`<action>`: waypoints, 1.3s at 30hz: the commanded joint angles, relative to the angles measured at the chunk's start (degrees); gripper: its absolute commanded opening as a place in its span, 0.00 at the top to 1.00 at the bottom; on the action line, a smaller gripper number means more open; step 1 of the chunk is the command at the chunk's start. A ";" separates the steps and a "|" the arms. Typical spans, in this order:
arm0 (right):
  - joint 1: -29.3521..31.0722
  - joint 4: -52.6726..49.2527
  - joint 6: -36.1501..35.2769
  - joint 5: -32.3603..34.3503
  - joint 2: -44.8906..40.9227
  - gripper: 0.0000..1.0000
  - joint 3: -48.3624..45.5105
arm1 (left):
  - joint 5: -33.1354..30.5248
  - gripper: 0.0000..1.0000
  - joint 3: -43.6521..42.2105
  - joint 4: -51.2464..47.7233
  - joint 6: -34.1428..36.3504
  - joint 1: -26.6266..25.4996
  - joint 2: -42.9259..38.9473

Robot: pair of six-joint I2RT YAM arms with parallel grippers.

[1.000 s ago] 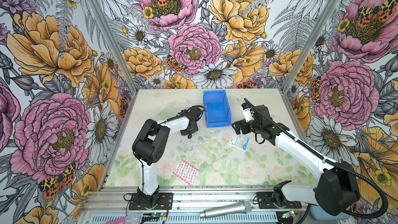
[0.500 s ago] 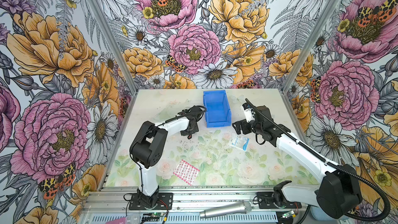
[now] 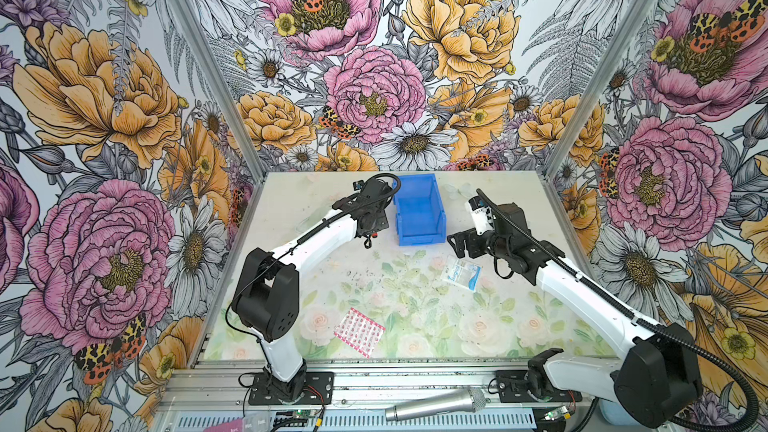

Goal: Put the screwdriver in the bin
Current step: 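Lift the screwdriver with the left gripper and carry it over the blue bin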

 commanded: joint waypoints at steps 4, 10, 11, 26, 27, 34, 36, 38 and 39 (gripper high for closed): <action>0.43 1.69 0.81 -0.08 -1.97 0.01 -1.09 | 0.62 1.00 8.24 0.35 2.09 -2.02 2.54; 0.40 2.30 1.69 2.67 -2.99 0.01 -1.81 | 2.55 1.00 17.05 0.45 2.83 -3.05 9.23; 0.46 2.28 1.64 3.07 -3.02 0.00 -1.84 | 2.99 1.00 18.61 0.45 2.93 -3.30 10.39; 0.35 3.00 3.61 6.28 -2.85 0.01 -2.40 | 8.48 1.00 35.21 0.80 2.27 -3.87 26.37; 0.37 3.27 3.71 6.63 -2.97 0.00 -2.46 | 8.65 1.00 36.18 0.80 2.27 -3.96 27.39; 0.34 3.38 3.54 8.48 -3.48 0.01 -2.65 | 8.79 1.00 39.57 1.77 3.75 -4.47 32.27; 0.31 3.54 3.85 9.19 -3.53 0.01 -2.79 | 8.48 1.00 39.78 2.46 4.06 -4.62 33.79; 0.35 3.82 4.03 9.92 -3.80 0.01 -2.92 | 8.38 1.00 40.33 2.49 4.19 -4.77 35.04; 0.32 4.02 4.15 10.04 -3.97 0.01 -3.08 | 8.17 1.00 40.57 2.47 4.34 -4.90 35.50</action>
